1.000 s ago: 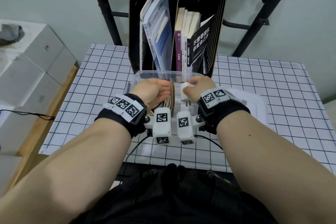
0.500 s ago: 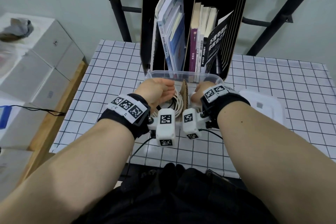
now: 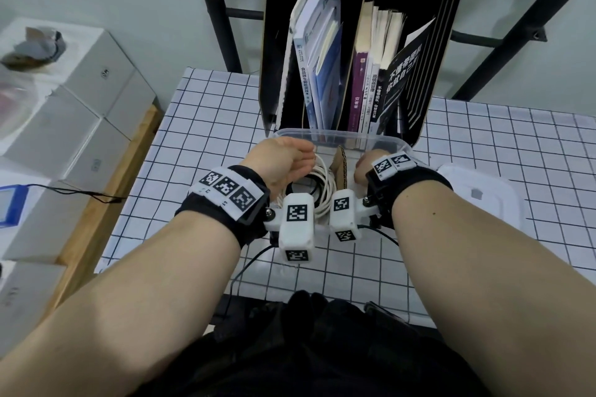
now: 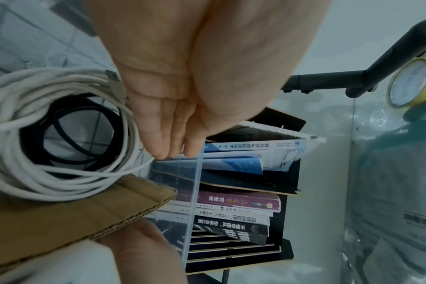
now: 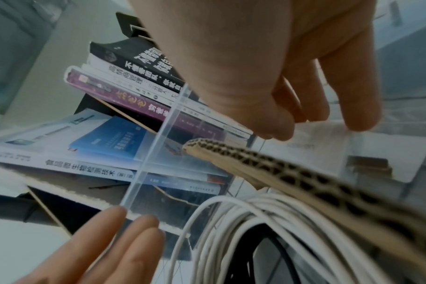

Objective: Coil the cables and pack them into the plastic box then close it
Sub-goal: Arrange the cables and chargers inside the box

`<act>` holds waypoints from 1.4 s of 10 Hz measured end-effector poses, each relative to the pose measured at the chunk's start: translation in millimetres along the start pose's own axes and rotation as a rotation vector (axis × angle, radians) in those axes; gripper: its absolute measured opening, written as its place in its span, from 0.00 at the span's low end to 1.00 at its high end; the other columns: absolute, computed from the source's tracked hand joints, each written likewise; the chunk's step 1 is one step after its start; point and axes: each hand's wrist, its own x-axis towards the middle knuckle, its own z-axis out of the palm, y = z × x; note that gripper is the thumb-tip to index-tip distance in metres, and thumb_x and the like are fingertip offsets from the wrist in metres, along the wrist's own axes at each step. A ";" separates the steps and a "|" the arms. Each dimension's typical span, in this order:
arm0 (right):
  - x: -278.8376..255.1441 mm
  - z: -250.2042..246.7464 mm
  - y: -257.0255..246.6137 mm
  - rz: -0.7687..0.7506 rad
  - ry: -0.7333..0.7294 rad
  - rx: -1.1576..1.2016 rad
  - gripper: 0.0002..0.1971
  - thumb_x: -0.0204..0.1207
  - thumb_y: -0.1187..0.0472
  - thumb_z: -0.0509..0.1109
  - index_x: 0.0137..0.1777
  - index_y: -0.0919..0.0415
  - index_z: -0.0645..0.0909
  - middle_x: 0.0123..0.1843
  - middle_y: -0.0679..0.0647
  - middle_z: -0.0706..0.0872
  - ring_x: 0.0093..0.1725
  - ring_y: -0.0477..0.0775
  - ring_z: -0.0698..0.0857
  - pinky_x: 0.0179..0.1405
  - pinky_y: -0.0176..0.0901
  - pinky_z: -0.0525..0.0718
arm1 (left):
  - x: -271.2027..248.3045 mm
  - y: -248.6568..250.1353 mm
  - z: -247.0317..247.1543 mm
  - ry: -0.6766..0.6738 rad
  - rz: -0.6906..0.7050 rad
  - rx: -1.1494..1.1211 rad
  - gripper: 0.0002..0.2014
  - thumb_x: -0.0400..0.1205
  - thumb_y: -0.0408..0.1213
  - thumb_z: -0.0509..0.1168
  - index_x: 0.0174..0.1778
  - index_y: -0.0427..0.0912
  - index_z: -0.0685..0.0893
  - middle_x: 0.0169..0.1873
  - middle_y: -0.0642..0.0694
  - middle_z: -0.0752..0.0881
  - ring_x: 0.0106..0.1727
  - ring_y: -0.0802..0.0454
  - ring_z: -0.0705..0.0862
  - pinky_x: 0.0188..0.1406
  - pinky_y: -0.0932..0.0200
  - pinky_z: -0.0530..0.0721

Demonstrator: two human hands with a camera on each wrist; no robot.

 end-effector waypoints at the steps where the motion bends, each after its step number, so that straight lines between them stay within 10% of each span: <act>1: 21.6 8.3 4.2 0.009 0.029 0.080 0.17 0.81 0.54 0.59 0.63 0.59 0.81 0.65 0.56 0.83 0.53 0.59 0.81 0.63 0.57 0.81 | 0.0 0.7 0.9 -0.003 0.004 0.000 0.11 0.84 0.21 0.56 0.48 0.34 0.83 0.51 0.35 0.86 0.49 0.48 0.87 0.46 0.63 0.88; 2: -7.5 1.9 7.0 0.024 0.075 0.211 0.21 0.81 0.53 0.61 0.69 0.63 0.77 0.69 0.57 0.81 0.65 0.64 0.80 0.69 0.69 0.74 | -0.4 1.4 2.5 -0.007 0.006 0.010 0.11 0.84 0.21 0.56 0.49 0.34 0.84 0.51 0.35 0.86 0.49 0.48 0.88 0.46 0.63 0.88; 5: 22.6 18.9 35.6 -0.087 0.107 0.585 0.33 0.65 0.49 0.63 0.73 0.57 0.75 0.68 0.61 0.80 0.62 0.66 0.81 0.62 0.61 0.82 | -5.2 2.1 15.2 -0.022 0.010 0.035 0.11 0.84 0.21 0.55 0.48 0.33 0.83 0.52 0.34 0.85 0.52 0.45 0.86 0.51 0.59 0.86; 7: -73.1 -4.3 40.5 -0.063 0.092 1.168 0.24 0.79 0.67 0.64 0.76 0.56 0.72 0.71 0.52 0.77 0.63 0.59 0.83 0.16 0.25 0.77 | -9.3 0.0 30.8 -0.049 -0.002 0.028 0.10 0.83 0.22 0.57 0.48 0.35 0.84 0.48 0.37 0.87 0.48 0.46 0.87 0.47 0.59 0.88; 9: -96.1 1.1 65.4 -0.061 0.135 1.388 0.22 0.79 0.69 0.66 0.73 0.57 0.76 0.55 0.47 0.81 0.39 0.47 0.83 0.21 0.24 0.78 | -16.8 -4.0 60.4 -0.095 -0.002 0.060 0.10 0.83 0.23 0.58 0.45 0.36 0.84 0.48 0.37 0.87 0.47 0.46 0.87 0.48 0.57 0.88; 11: -101.1 7.9 86.0 -0.011 0.186 1.436 0.20 0.77 0.67 0.69 0.70 0.64 0.79 0.47 0.47 0.83 0.36 0.46 0.85 0.29 0.30 0.82 | -20.4 -6.5 85.3 -0.147 0.009 0.098 0.11 0.83 0.22 0.57 0.45 0.36 0.84 0.43 0.39 0.87 0.41 0.50 0.87 0.41 0.62 0.89; 14: -129.3 -2.5 107.1 0.041 0.182 0.854 0.17 0.82 0.53 0.63 0.68 0.57 0.81 0.69 0.56 0.82 0.69 0.59 0.80 0.69 0.50 0.77 | -20.1 -12.4 104.7 -0.154 0.008 0.123 0.11 0.82 0.21 0.57 0.46 0.35 0.85 0.44 0.38 0.88 0.41 0.48 0.88 0.38 0.61 0.89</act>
